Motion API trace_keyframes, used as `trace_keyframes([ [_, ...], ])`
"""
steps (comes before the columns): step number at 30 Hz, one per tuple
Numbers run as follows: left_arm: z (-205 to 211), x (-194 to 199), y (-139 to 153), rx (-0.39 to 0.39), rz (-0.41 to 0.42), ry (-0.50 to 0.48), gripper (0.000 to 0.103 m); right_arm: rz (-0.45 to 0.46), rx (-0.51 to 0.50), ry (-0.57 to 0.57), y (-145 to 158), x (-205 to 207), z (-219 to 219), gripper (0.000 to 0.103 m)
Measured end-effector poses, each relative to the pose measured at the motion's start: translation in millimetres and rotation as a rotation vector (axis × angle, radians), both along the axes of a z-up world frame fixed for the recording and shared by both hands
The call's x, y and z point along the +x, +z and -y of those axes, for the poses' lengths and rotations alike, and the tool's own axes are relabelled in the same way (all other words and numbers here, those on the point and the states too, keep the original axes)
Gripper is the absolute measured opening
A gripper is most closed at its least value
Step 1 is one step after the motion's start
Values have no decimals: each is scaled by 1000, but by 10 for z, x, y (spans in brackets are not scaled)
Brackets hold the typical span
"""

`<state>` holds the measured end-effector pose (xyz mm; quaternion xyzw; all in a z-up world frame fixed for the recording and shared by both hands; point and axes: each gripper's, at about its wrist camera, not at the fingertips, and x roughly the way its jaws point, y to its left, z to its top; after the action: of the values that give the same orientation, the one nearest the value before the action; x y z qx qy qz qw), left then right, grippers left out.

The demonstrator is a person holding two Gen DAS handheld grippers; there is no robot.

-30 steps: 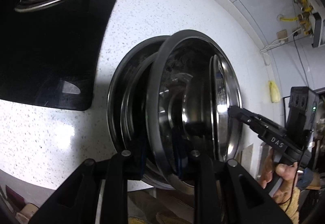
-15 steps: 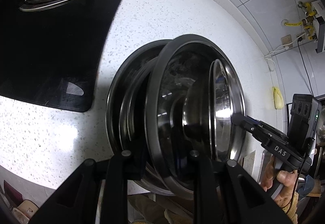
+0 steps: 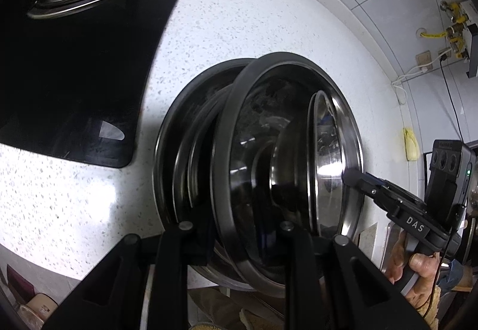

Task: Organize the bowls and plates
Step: 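Lift the nested bowls with both tools and lower them onto the steel plate stack, then open both tools and release the bowls on the plate stack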

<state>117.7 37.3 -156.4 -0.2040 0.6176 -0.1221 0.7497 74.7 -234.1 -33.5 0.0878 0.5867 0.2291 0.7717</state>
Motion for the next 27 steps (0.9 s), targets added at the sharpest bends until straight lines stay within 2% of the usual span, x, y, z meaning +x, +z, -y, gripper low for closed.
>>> trace_keyframes([
  [11,-15,-15,-10,-10,10,12,21,1,10,-13,20,-10,-9,15],
  [18,-99,-55,28,-19,32,29,21,32,0,-32,93,-46,-7,16],
  [20,-127,-58,60,-15,45,42,21,35,0,-46,102,-66,6,22],
  [22,-147,-79,126,5,79,49,22,44,-1,-54,116,-101,4,24],
  [26,-218,-151,266,66,147,82,39,73,-3,-75,169,-169,16,25],
  [27,-233,-179,304,80,163,85,40,88,-10,-81,195,-189,18,30],
])
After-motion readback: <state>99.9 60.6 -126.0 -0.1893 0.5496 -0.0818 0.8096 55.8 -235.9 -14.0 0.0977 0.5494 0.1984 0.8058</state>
